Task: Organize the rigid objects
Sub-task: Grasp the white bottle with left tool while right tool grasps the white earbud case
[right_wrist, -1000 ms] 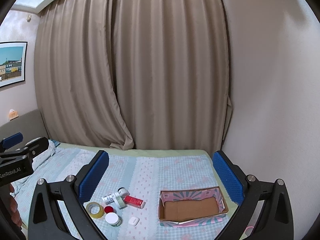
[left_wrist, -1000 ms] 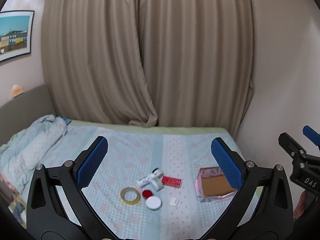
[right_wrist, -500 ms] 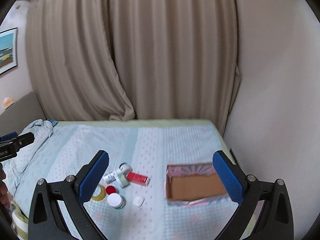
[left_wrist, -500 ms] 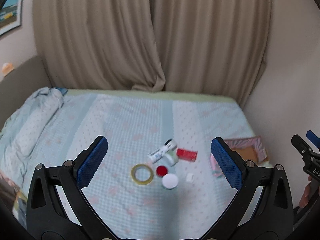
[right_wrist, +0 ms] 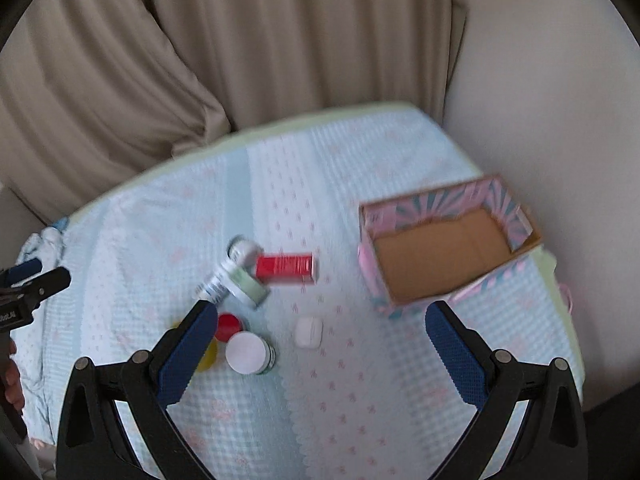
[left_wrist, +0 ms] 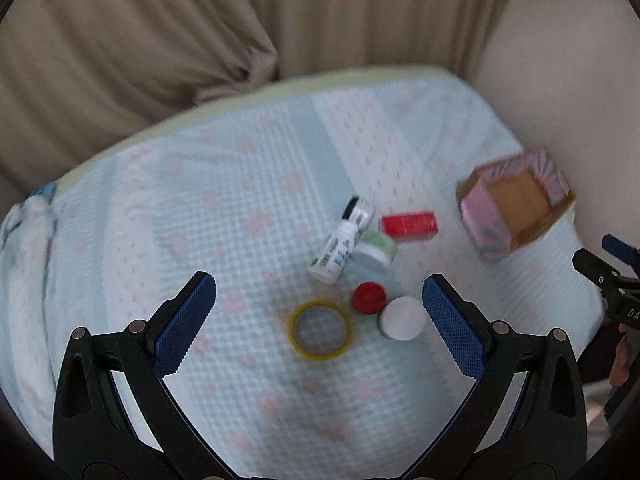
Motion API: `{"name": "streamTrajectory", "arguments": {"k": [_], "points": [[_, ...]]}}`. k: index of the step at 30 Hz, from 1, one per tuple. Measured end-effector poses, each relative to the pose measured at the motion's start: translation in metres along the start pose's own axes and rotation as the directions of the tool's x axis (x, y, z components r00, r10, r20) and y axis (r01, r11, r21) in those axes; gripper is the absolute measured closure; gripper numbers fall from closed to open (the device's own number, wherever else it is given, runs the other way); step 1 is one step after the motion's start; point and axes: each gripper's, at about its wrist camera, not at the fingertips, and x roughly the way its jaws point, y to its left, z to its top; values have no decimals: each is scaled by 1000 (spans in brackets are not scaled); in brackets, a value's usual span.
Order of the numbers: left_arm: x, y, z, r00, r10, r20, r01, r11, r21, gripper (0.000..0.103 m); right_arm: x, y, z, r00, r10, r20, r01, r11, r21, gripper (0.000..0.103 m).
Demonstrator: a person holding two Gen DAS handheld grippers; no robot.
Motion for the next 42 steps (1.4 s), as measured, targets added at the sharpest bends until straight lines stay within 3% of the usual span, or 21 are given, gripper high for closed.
{"name": "streamTrajectory", "arguments": {"k": [6, 15, 19, 22, 26, 29, 31, 35, 42], "points": [[114, -8, 11, 989, -32, -147, 51, 991, 125, 4, 93, 16, -13, 988, -39, -151, 44, 999, 26, 0], [242, -30, 4, 941, 1, -337, 93, 961, 262, 8, 207, 23, -33, 937, -46, -345, 78, 994, 79, 0], [284, -29, -5, 916, 31, -399, 98, 949, 299, 15, 251, 23, -45, 896, -64, -439, 112, 990, 83, 16], [299, -28, -6, 909, 28, -416, 112, 944, 309, 17, 275, 21, -51, 869, -69, -490, 127, 988, 85, 18], [313, -34, -3, 906, 18, -423, 135, 935, 328, 20, 292, 24, -54, 848, -80, -524, 140, 987, 77, 22], [322, -40, -1, 897, -4, -442, 169, 927, 334, 35, 304, 27, -56, 829, -84, -553, 144, 987, 66, 34], [325, -45, -3, 887, -34, -461, 210, 919, 335, 55, 311, 27, -58, 821, -81, -565, 145, 987, 69, 45], [324, -57, -11, 894, -8, -448, 206, 895, 396, 57, 316, 31, -59, 817, -90, -570, 151, 987, 60, 62], [315, -59, -17, 904, -8, -427, 193, 900, 390, 57, 320, 39, -56, 817, -88, -570, 152, 986, 65, 62]]}}
